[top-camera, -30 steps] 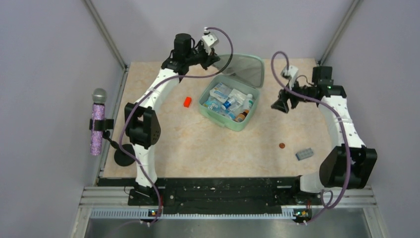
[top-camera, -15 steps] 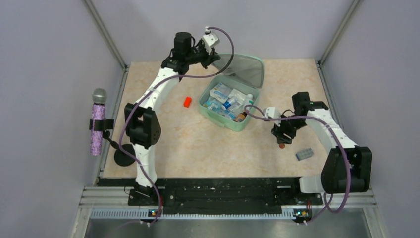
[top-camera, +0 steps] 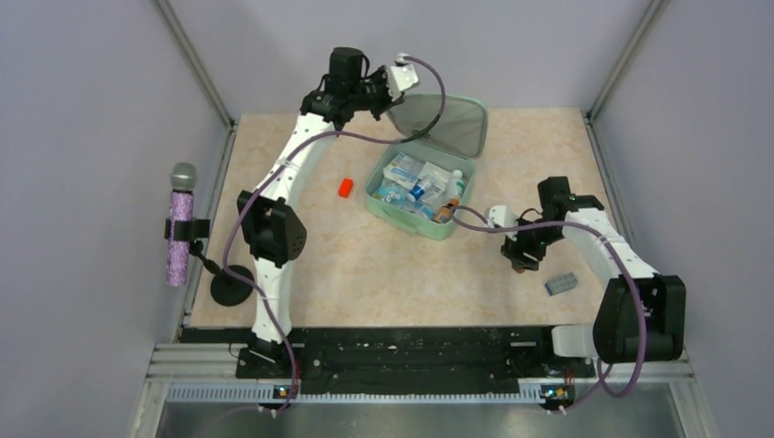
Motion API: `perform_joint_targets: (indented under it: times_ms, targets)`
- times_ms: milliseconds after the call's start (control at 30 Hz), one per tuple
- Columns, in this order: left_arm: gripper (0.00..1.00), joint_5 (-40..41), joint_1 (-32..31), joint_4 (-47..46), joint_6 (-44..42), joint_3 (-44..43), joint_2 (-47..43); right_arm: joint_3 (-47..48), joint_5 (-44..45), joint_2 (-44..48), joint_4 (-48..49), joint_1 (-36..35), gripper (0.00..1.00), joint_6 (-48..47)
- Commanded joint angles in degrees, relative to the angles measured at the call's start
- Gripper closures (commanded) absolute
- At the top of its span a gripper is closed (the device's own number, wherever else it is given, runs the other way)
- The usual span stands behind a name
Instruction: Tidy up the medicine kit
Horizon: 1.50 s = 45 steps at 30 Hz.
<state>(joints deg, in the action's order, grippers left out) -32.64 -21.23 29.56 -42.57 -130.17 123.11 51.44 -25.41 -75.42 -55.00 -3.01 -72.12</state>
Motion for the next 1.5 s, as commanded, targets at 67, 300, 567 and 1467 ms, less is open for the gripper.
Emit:
perform_joint_targets:
  times_ms: [67,300,567,1467]
  targets:
    - [1.00,13.3,0.9,1.4,1.2,-6.2,0.5,6.7,-9.0,-0.7,4.0,-1.7,0.41,7.1]
    - [1.00,19.2,1.0,4.6,20.5,-9.9,2.2,14.5,-10.9,-7.3,24.0,-8.6,0.31,38.4]
    - [1.00,19.0,2.9,7.5,41.7,-7.9,-0.5,22.0,-0.1,-20.0,37.6,-11.5,0.31,72.5]
    - [1.00,6.7,3.9,-0.3,38.7,18.6,-18.0,36.1,5.1,-35.3,38.3,-4.6,0.68,62.9]
